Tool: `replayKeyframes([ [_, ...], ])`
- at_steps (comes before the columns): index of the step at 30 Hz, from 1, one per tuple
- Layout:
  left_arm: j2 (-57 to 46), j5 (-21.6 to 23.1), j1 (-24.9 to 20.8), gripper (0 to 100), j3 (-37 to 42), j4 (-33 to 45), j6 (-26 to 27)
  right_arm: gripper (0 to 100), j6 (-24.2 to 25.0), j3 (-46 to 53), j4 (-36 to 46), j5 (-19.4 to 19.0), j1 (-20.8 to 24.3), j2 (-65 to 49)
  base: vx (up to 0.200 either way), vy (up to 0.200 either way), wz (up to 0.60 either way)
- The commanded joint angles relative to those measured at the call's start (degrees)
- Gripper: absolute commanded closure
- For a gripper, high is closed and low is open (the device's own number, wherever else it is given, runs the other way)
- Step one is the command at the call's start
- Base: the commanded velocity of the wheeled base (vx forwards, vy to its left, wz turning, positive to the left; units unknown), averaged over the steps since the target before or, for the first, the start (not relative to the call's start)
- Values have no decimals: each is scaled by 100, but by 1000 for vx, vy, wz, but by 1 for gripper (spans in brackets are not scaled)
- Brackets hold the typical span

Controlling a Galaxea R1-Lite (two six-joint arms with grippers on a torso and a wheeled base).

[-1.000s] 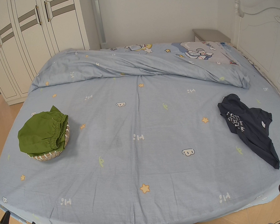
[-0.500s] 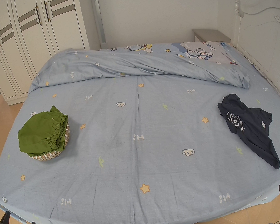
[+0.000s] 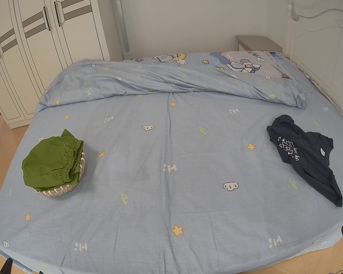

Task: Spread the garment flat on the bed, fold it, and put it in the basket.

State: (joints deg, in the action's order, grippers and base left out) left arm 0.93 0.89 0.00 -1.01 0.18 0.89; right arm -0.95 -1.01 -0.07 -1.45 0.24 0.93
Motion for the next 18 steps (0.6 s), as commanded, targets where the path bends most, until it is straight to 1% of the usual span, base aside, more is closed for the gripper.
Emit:
replayKeyframes([
  [1,-84,-1,0,0,92,8,-1,0,-2,101,-1,-4,2,-93,0,0,0],
  [18,-84,-1,0,0,92,8,-1,0,7,101,-1,-4,2,-93,0,0,0],
])
